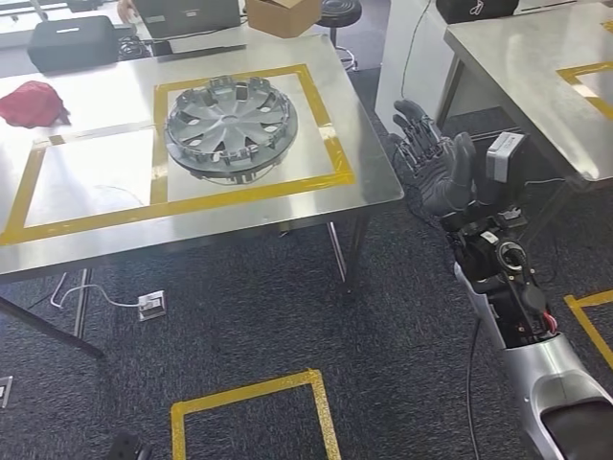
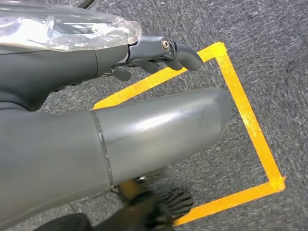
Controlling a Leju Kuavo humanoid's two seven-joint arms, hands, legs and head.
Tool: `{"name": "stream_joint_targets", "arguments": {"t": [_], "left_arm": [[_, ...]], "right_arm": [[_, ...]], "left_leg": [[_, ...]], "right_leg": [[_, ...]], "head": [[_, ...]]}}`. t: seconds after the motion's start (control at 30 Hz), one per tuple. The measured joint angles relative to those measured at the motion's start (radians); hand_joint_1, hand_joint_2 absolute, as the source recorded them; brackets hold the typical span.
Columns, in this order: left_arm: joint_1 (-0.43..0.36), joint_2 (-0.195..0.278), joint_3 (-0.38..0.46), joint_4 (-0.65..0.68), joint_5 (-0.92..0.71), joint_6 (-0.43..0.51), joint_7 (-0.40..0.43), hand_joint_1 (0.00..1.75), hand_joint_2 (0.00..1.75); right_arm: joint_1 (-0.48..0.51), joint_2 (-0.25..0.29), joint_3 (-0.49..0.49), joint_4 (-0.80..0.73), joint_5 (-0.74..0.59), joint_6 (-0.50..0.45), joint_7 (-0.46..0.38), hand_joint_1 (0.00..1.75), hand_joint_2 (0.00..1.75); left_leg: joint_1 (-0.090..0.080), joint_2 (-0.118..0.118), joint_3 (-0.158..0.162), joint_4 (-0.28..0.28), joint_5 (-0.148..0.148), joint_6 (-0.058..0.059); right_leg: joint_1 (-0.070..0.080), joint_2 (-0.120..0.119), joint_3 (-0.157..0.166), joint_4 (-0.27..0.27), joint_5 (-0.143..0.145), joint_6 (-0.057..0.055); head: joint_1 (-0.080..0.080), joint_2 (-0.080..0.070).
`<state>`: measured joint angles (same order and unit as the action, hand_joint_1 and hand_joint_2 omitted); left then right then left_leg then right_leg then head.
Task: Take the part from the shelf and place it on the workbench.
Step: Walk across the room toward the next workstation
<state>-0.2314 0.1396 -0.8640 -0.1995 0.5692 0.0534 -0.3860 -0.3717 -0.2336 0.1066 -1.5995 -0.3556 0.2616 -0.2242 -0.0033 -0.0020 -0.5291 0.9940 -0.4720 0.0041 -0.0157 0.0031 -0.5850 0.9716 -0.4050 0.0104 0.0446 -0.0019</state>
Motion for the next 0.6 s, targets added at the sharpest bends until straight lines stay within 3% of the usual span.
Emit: {"name": "stream_joint_targets", "arguments": {"t": [0.07, 0.13, 0.17, 0.23, 0.3, 0.33, 0.37, 0.4, 0.43, 0.5, 0.53, 0.6], "left_arm": [[-0.001, 0.002, 0.001, 0.0, 0.001, 0.0, -0.003, 0.0, 0.0], [-0.002, 0.004, 0.001, 0.0, 0.002, 0.0, -0.004, 0.0, 0.0], [-0.002, 0.004, 0.001, 0.0, 0.002, 0.0, -0.004, 0.0, 0.0], [-0.002, 0.003, 0.001, 0.0, 0.002, 0.0, -0.005, 0.0, 0.0], [-0.001, 0.002, 0.001, 0.0, 0.002, -0.001, -0.005, 0.0, 0.0], [0.0, 0.002, 0.001, 0.0, 0.002, -0.001, -0.005, 0.0, 0.0], [0.0, 0.001, 0.001, 0.0, 0.002, -0.001, -0.005, 0.0, 0.0], [0.001, 0.001, 0.001, 0.0, 0.002, -0.002, -0.005, 0.0, 0.0], [0.002, 0.001, 0.001, 0.0, 0.002, -0.002, -0.005, 0.0, 0.0], [0.002, 0.001, 0.001, 0.0, 0.001, -0.002, -0.005, 0.0, 0.0], [0.002, 0.001, 0.001, 0.0, 0.001, -0.003, -0.005, 0.0, 0.0], [0.002, 0.001, 0.002, 0.0, 0.0, -0.003, -0.005, 0.0, 0.0]], "right_arm": [[-0.004, 0.001, 0.002, 0.0, -0.004, 0.0, 0.0, 0.0, 0.0], [-0.006, 0.002, 0.003, 0.0, -0.008, 0.0, 0.001, 0.0, 0.0], [-0.007, 0.002, 0.004, 0.0, -0.009, -0.001, 0.001, 0.0, 0.0], [-0.012, 0.002, 0.005, 0.002, -0.01, -0.001, 0.002, 0.0, 0.0], [-0.013, 0.003, 0.008, 0.005, -0.012, -0.001, 0.002, 0.0, 0.0], [-0.013, 0.003, 0.01, 0.007, -0.013, -0.001, 0.002, 0.0, 0.0], [-0.013, 0.003, 0.011, 0.009, -0.013, -0.001, 0.001, 0.0, 0.0], [-0.015, 0.004, 0.011, 0.011, -0.014, -0.001, 0.0, 0.0, 0.0], [-0.018, 0.004, 0.012, 0.012, -0.013, -0.001, -0.001, 0.0, 0.0], [-0.03, 0.006, 0.014, 0.015, -0.01, -0.002, -0.004, 0.0, 0.0], [-0.034, 0.006, 0.015, 0.016, -0.009, -0.002, -0.005, 0.0, 0.0], [-0.039, 0.008, 0.017, 0.018, -0.009, -0.001, -0.006, 0.0, 0.0]], "left_leg": [[-0.009, -0.003, 0.026, -0.054, 0.01, 0.009], [-0.008, -0.001, 0.022, -0.063, 0.024, 0.017], [-0.005, 0.001, 0.019, -0.07, 0.032, 0.022], [0.0, 0.004, 0.008, -0.081, 0.05, 0.033], [-0.001, 0.005, -0.012, -0.08, 0.063, 0.038], [-0.002, 0.006, -0.022, -0.078, 0.07, 0.037], [-0.002, 0.005, -0.032, -0.075, 0.076, 0.036], [-0.002, 0.005, -0.043, -0.07, 0.081, 0.034], [-0.002, 0.005, -0.053, -0.064, 0.085, 0.031], [-0.003, 0.005, -0.071, -0.05, 0.091, 0.023], [-0.004, 0.005, -0.077, -0.044, 0.096, 0.018], [-0.006, 0.005, -0.084, -0.041, 0.108, 0.006]], "right_leg": [[-0.002, -0.001, -0.002, -0.003, 0.011, 0.012], [-0.003, 0.0, -0.004, -0.005, 0.017, 0.024], [-0.003, 0.0, -0.011, 0.004, 0.005, 0.028], [-0.003, 0.0, -0.041, 0.084, -0.066, 0.034], [-0.003, 0.0, -0.08, 0.22, -0.153, 0.038], [-0.003, 0.0, -0.088, 0.268, -0.17, 0.041], [-0.003, 0.0, -0.081, 0.283, -0.167, 0.042], [-0.004, 0.0, -0.054, 0.257, -0.145, 0.042], [-0.004, -0.001, -0.01, 0.196, -0.115, 0.042], [-0.002, 0.0, 0.076, 0.06, -0.087, 0.036], [0.0, 0.0, 0.098, 0.018, -0.086, 0.032], [0.005, 0.002, 0.1, -0.001, -0.086, 0.02]], "head": [[0.0, 0.0], [-0.002, 0.0], [-0.002, 0.0], [0.005, 0.0], [0.011, 0.0], [0.012, 0.0], [0.014, 0.0], [0.016, 0.0], [0.018, 0.0], [0.022, 0.0], [0.023, 0.0], [0.022, 0.0]]}}
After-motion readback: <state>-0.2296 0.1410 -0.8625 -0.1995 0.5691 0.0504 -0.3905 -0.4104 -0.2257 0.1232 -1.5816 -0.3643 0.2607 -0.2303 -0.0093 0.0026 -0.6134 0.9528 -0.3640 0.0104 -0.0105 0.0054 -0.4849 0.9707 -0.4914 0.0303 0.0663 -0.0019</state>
